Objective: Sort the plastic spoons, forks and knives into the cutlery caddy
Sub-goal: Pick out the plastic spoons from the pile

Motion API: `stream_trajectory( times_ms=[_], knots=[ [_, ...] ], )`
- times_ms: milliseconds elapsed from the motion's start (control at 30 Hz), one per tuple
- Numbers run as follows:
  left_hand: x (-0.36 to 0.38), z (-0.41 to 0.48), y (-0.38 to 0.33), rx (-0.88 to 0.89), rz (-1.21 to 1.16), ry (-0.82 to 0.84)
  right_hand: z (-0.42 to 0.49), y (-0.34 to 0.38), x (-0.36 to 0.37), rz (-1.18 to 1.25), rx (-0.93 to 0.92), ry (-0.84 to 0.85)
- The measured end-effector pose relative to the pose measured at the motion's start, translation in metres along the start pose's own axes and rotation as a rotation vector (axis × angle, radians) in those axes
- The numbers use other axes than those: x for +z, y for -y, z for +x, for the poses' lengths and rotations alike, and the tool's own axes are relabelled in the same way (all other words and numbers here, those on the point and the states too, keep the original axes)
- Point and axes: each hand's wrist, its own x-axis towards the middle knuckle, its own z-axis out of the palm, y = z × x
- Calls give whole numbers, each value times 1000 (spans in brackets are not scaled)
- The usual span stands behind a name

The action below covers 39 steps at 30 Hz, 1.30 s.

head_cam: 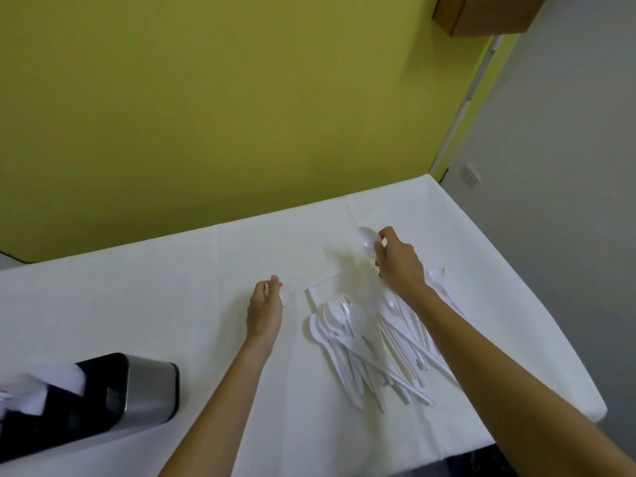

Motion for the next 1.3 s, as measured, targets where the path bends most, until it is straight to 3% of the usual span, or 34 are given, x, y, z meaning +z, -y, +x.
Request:
stream_trajectory(
  times_ms=[100,233,500,800,967,1100,1167,1233,1300],
  knots=[
    [-4,-3,6,-92,-113,-8,-6,9,-3,46,-133,22],
    [-17,-7,16,-86,-127,-32,-6,30,10,167,-311,229],
    [-50,-17,43,-170,-333,-120,-1,74,62,-230,-505,665],
    [-74,-25,49,-151,-413,-149,-1,94,71,-595,-799,434],
    [-75,-29,26,-22,-432,-18,-15,103,44,-261,-619,460],
    [-73,-34,-1,100,-413,77,-35,96,22,205,-367,475],
    [-70,-36,-12,142,-372,119,-46,89,15,252,-274,461],
    [-67,-36,-18,160,-321,150,-58,82,11,331,-151,557],
    [-63,-35,-22,166,-262,163,-69,75,9,587,0,698]
  ],
)
